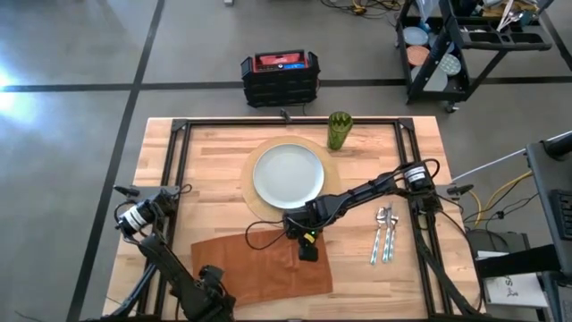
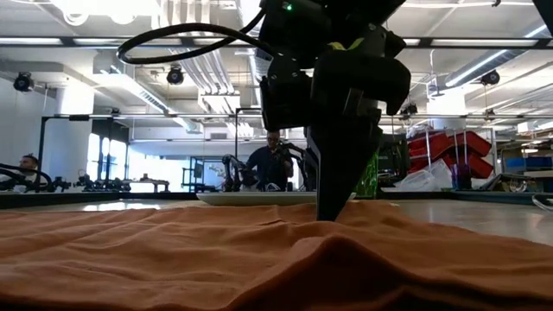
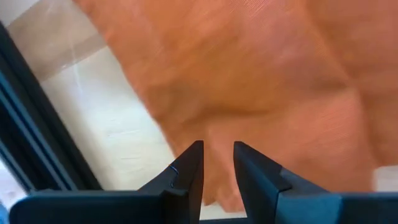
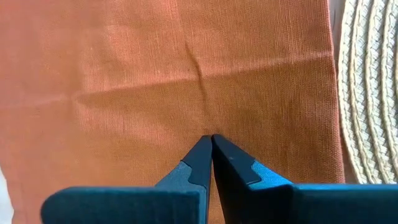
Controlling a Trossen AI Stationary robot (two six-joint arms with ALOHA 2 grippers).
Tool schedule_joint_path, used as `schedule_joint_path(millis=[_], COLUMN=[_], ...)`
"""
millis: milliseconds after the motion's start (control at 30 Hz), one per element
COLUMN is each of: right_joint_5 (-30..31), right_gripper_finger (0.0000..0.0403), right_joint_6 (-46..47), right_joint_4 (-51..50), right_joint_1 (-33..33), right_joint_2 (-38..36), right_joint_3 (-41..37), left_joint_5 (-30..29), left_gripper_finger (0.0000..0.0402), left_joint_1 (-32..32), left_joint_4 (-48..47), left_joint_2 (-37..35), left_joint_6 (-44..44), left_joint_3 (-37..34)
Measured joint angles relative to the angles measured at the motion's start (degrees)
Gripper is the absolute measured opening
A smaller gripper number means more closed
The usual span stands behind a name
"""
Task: Set table place
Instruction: Fold the orange table napkin
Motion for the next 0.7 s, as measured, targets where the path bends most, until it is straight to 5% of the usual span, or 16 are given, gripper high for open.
schedule_joint_path(millis=[333,700], right_joint_5=[0.47,1.39], right_gripper_finger=[0.0002,0.0002], right_joint_6=[1.12,5.71], right_joint_4=[-6.35,-8.32], right_joint_1=[1.17,6.04], right_joint_2=[-4.53,-11.20], right_joint_3=[-0.52,-0.26], left_joint_5=[6.40,-13.62], left_gripper_finger=[0.0075,0.0064], left_joint_1=[-2.69,2.29], left_joint_4=[0.51,-1.69], left_joint_2=[-0.61,-4.95], left_joint_6=[-4.48,-0.74], left_joint_3=[-1.12,3.03])
